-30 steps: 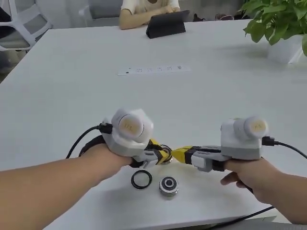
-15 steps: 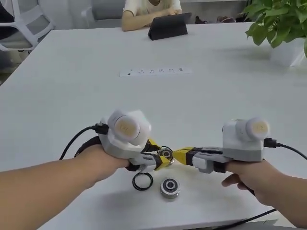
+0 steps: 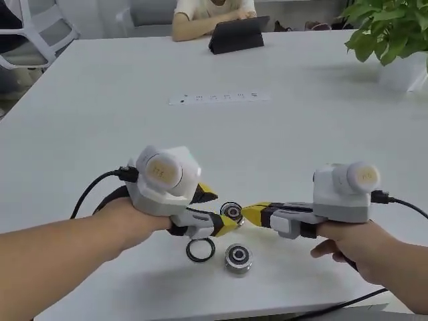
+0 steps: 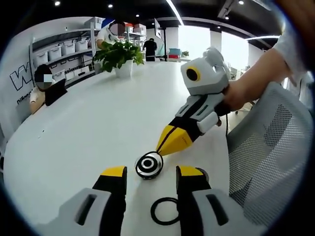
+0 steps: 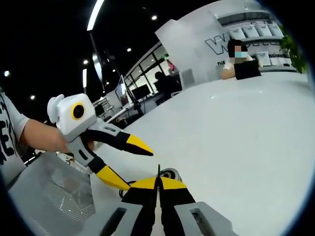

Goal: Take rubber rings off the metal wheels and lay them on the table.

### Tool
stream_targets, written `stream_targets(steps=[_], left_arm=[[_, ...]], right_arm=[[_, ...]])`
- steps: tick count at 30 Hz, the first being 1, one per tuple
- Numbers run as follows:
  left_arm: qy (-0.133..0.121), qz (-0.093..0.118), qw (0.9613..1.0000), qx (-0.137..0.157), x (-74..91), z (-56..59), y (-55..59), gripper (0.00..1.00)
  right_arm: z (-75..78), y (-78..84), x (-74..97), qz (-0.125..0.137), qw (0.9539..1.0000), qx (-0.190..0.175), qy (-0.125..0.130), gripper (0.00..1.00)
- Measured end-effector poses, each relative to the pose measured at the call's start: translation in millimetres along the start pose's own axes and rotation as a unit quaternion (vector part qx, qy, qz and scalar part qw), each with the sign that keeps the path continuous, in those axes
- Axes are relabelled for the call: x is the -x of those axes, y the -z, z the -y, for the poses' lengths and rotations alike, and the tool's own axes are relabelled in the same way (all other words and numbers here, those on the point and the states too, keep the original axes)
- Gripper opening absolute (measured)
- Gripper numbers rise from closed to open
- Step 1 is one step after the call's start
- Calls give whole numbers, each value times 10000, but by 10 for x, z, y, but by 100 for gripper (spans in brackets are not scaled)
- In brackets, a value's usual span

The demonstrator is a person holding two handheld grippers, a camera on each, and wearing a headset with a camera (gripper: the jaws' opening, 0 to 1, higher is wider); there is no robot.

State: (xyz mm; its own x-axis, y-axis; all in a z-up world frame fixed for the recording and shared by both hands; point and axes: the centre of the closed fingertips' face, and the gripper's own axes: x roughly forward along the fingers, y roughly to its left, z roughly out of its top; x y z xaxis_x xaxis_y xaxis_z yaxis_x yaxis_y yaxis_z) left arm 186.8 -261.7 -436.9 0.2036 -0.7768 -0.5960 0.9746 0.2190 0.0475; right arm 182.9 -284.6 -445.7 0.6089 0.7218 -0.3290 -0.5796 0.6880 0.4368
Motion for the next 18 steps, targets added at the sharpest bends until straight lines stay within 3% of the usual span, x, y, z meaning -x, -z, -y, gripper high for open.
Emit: stream_targets(steps=[18], left_arm=[[5, 292, 9996, 9, 248, 27, -120, 52]], right_arm=[[-52, -56, 19, 60, 9999, -40, -75, 0]])
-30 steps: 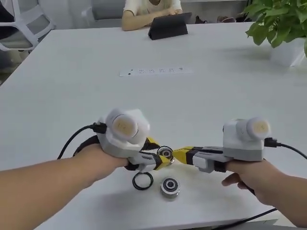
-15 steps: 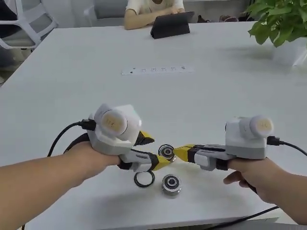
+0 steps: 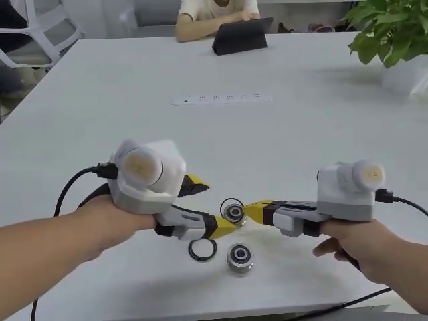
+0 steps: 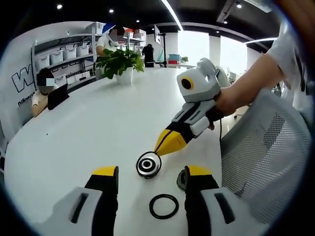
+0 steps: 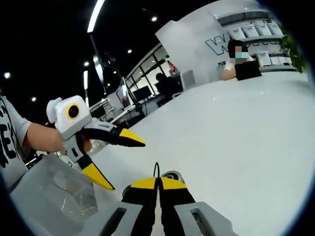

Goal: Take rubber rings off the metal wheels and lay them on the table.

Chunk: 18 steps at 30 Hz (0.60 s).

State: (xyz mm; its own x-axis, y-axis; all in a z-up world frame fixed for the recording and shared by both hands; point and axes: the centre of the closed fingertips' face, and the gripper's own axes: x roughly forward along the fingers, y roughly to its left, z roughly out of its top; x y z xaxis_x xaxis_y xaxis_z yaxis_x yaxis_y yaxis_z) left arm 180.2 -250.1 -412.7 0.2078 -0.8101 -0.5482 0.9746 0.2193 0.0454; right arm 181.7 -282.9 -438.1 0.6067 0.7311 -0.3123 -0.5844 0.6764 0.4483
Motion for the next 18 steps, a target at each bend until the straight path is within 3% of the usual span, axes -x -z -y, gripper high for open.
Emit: stream_targets(steps=[18], left_arm=[[-47, 267, 9996, 54, 269, 30, -111, 64]], right_arm=[[-126, -82, -15, 38, 9998, -43, -190, 0]])
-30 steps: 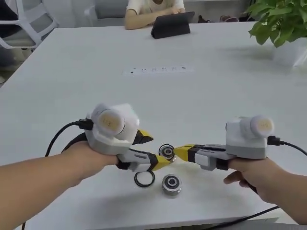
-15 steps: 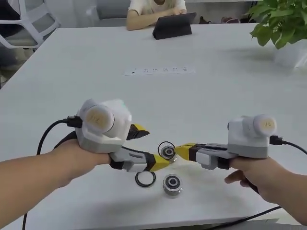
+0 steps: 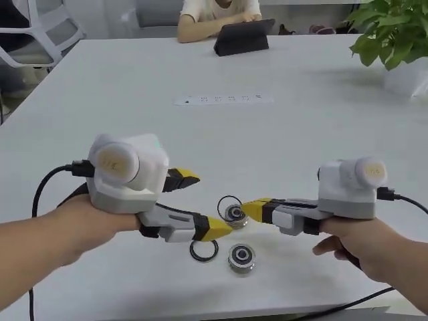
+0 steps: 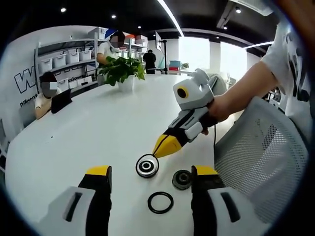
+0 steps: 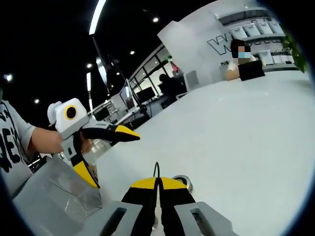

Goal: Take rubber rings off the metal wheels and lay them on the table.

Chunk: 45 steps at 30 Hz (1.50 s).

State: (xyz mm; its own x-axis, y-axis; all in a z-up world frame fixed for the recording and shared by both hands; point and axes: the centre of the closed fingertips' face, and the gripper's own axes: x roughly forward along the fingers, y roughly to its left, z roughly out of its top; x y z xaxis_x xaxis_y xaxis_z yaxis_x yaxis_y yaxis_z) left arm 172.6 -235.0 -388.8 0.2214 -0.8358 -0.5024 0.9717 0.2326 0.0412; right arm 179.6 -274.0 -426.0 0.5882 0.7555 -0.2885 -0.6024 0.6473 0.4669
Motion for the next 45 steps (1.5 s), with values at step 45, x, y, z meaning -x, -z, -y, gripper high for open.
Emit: stream_targets(steps=[45], left_arm=[[-194, 158, 9997, 50, 596, 81, 87, 78]], right_arm=[[-362, 148, -163, -591, 9934, -749, -635, 0]])
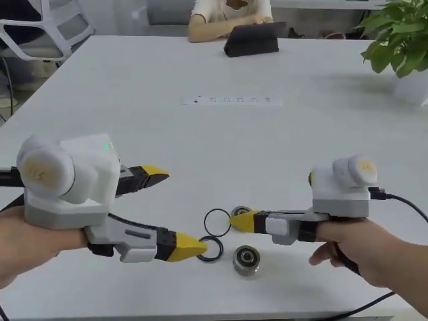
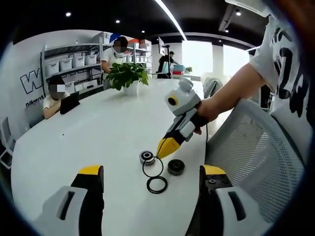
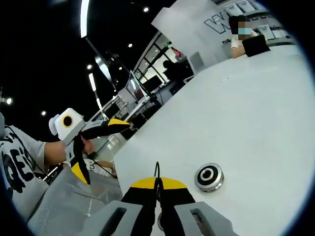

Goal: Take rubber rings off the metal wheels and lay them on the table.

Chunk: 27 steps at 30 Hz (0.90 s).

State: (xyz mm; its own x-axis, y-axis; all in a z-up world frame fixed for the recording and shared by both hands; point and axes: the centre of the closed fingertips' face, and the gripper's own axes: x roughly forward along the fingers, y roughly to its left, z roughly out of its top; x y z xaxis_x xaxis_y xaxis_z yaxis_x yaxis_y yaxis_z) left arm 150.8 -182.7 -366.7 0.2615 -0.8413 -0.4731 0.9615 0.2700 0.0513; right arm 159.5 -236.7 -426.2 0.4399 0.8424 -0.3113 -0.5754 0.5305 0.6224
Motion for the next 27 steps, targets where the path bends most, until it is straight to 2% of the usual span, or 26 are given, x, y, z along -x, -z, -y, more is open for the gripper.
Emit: stream_targets(steps=[16, 27], left_arm=[[-21, -9, 10000, 12, 54, 52, 47, 77], [-64, -61, 10000, 1, 93, 43, 105, 77]], right_arm=[[-62, 180, -109, -527, 9985, 116, -112, 0], [-59, 291, -164, -838, 9961, 273, -65, 0]])
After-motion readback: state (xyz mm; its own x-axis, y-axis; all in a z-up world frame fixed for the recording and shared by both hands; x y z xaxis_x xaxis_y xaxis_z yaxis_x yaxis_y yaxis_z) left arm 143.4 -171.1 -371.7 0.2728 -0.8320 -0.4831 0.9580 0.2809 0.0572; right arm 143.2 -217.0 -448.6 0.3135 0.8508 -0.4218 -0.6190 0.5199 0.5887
